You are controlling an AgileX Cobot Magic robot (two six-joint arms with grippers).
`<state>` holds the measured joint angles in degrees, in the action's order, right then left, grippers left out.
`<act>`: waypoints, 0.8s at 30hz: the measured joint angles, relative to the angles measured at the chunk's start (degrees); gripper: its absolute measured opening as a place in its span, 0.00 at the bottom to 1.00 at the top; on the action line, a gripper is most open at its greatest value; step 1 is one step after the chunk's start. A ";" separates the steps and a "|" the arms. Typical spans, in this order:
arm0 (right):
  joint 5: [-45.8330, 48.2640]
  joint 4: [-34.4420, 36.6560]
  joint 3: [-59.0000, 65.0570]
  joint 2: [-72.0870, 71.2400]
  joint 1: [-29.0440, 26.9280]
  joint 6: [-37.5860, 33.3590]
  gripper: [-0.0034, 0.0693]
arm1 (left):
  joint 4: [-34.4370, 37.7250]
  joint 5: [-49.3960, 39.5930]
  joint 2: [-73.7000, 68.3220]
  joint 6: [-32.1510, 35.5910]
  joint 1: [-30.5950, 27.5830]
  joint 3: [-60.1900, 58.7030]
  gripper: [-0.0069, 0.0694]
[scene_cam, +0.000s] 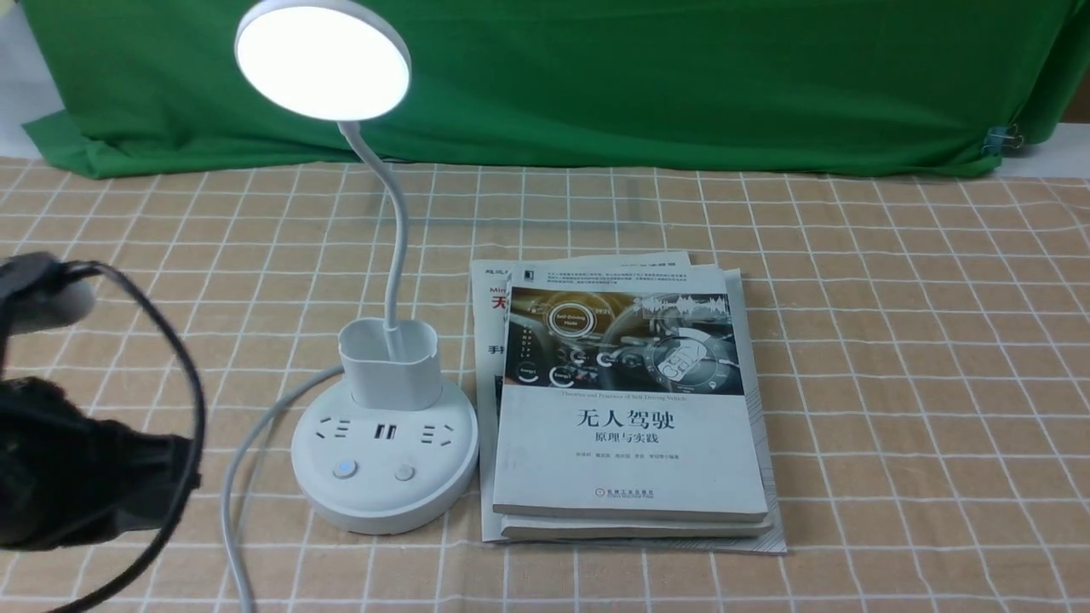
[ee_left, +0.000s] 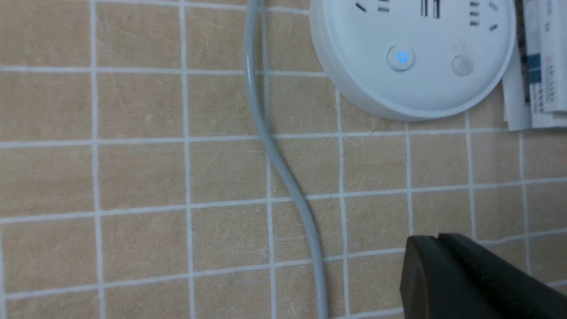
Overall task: Turn off the desk lamp on the light coffee tablecloth by hand.
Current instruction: 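Press the power button on the round power strip under the lamp with the left gripper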
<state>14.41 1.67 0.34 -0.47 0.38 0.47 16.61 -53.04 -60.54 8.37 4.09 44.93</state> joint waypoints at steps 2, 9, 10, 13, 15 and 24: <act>0.00 0.00 0.00 0.00 0.00 0.00 0.38 | -2.00 -0.63 -6.20 -0.70 4.04 2.63 0.09; 0.00 0.00 0.00 0.00 0.00 0.00 0.38 | -7.46 -3.33 -21.53 -5.06 16.57 13.74 0.09; 0.00 0.00 0.00 0.00 0.00 0.00 0.38 | -7.77 -3.43 -23.18 -5.22 17.30 14.69 0.09; 0.00 0.00 0.00 0.00 0.00 0.00 0.38 | -8.90 -2.94 -29.04 -5.75 20.26 18.66 0.09; 0.00 0.00 0.00 0.00 0.00 0.00 0.38 | -9.60 -2.24 -30.86 -5.87 21.01 19.75 0.09; 0.00 0.00 0.00 0.00 0.00 0.00 0.38 | -11.29 0.21 -39.48 -5.98 21.70 25.37 0.09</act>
<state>14.41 1.67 0.34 -0.47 0.38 0.47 5.33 -52.83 -100.02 2.39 25.79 70.31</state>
